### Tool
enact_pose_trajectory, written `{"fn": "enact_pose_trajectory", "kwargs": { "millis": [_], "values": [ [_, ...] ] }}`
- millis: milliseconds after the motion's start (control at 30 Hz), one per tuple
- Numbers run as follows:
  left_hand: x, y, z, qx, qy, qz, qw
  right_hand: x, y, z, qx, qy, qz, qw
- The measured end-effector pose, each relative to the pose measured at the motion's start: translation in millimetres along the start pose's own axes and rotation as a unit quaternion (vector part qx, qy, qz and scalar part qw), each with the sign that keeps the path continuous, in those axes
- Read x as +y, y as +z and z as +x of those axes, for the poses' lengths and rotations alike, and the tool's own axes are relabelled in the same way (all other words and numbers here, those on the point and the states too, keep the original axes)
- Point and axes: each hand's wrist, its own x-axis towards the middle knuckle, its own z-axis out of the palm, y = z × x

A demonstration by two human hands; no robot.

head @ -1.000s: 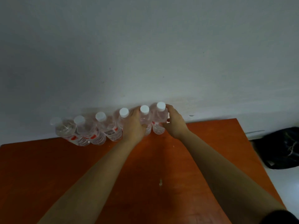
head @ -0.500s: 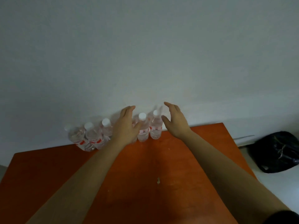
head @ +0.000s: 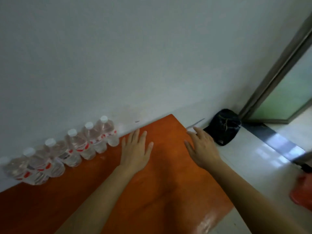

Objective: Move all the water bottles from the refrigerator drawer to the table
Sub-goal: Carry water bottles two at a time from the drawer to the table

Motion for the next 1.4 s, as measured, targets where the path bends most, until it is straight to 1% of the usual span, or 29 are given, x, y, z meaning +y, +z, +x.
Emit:
{"fn": "enact_pose_trajectory", "kwargs": {
  "millis": [67, 133, 200, 267, 367, 500, 567, 667, 767, 900, 1067, 1233, 1300, 1400],
  "values": [
    [61.2, -9.5, -0.9, 0.012, 0.064, 0.022, 0.998, 44.3, -36.9, -31.6, 0.046, 0.047, -0.028, 0.997],
    [116.2, -24.1, 0.6, 0.026, 0.111, 0.029, 0.993, 79.6, -69.9, -58.8, 0.065, 0.098, -0.045, 0.992],
    [184.2, -35.9, -10.1, 0.051, 0.172, 0.045, 0.983, 123.0, -104.2, -102.8, 0.097, 0.155, -0.059, 0.981],
    [236.6, -42.2, -24.3, 0.081, 0.215, 0.054, 0.972, 155.2, -128.5, -142.4, 0.124, 0.187, -0.058, 0.973],
    [338.2, -26.8, -71.1, 0.076, 0.279, 0.054, 0.956, 217.4, -163.3, -238.4, 0.142, 0.246, -0.065, 0.957],
    [467.0, 22.7, -147.1, 0.056, 0.376, 0.057, 0.923, 296.8, -197.7, -378.4, 0.142, 0.322, -0.103, 0.93],
    [527.0, 48.6, -187.7, 0.038, 0.414, 0.056, 0.908, 335.3, -213.8, -446.7, 0.137, 0.375, -0.117, 0.91],
    [605.1, 82.9, -245.5, 0.008, 0.466, 0.049, 0.883, 381.0, -228.8, -540.8, 0.14, 0.462, -0.124, 0.867],
    [675.4, 109.1, -291.7, -0.004, 0.524, 0.051, 0.85, 423.4, -236.2, -612.9, 0.133, 0.536, -0.129, 0.823],
    [750.8, 135.8, -323.4, -0.011, 0.579, 0.043, 0.814, 469.5, -238.3, -666.7, 0.129, 0.59, -0.12, 0.788],
    [866.2, 183.8, -336.2, -0.028, 0.621, 0.023, 0.783, 550.4, -250.1, -708.8, 0.123, 0.628, -0.104, 0.762],
    [978.8, 215.2, -341.0, -0.093, 0.655, 0.024, 0.75, 631.5, -281.0, -735.0, 0.117, 0.665, -0.1, 0.731],
    [1027.4, 226.5, -345.2, -0.118, 0.672, 0.028, 0.731, 667.4, -297.7, -746.6, 0.112, 0.679, -0.098, 0.719],
    [1084.9, 243.8, -350.0, -0.146, 0.691, 0.031, 0.707, 708.6, -314.8, -762.2, 0.113, 0.69, -0.089, 0.71]
  ]
}}
